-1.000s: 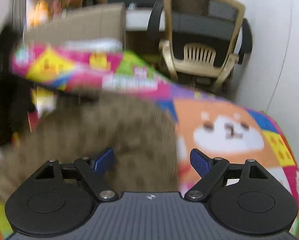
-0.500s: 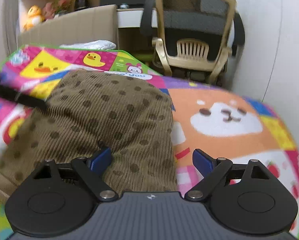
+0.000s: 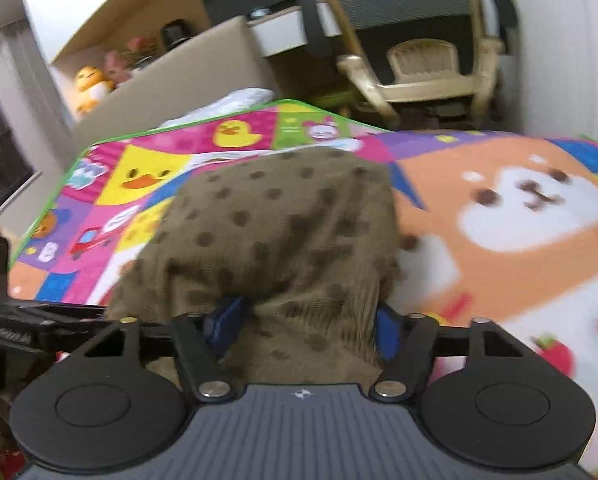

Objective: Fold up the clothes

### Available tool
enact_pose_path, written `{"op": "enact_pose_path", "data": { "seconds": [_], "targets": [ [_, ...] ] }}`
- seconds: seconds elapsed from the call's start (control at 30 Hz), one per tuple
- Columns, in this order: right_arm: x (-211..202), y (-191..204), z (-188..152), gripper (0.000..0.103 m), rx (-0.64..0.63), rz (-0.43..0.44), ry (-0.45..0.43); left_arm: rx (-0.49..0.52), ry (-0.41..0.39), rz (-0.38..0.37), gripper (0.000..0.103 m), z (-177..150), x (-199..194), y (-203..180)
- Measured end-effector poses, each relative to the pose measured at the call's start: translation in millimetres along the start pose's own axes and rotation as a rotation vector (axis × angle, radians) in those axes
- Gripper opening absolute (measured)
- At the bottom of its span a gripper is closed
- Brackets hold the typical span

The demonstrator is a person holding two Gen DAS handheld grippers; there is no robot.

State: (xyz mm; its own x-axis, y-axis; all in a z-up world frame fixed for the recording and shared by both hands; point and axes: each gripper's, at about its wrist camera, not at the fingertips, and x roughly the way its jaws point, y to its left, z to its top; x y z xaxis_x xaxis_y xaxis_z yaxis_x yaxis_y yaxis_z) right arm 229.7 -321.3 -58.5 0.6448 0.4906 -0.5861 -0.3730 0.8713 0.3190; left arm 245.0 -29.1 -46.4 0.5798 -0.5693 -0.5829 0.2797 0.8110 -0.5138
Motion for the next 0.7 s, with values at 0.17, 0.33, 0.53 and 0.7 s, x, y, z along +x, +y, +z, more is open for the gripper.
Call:
{"op": "enact_pose_path", "data": {
  "seconds": [0.17,0.33,0.53,0.7],
  "targets": [
    [45.3,51.9,30.6,0.058,-0.094,0.042,-0.006,-0.016,-0.111,0.099,0.061,24.4,-37.4,43.0],
    [115.5,117.1,66.4,0.058,-0.157,0.119,-0.013,0.065,-0.219,0.3,0.062,49.0,-72.4,91.6],
    [154.1,137.8,69.1,0.066,-0.219,0.035,0.027,0.103,-0.172,0.328,0.07,46.6,-95.3,121.4],
    [126.6,126.3,48.2,0.067,-0.252,0.001,0.09,0.151,-0.293,0.321,0.081,44.0,-131.1,110.7]
  ]
}}
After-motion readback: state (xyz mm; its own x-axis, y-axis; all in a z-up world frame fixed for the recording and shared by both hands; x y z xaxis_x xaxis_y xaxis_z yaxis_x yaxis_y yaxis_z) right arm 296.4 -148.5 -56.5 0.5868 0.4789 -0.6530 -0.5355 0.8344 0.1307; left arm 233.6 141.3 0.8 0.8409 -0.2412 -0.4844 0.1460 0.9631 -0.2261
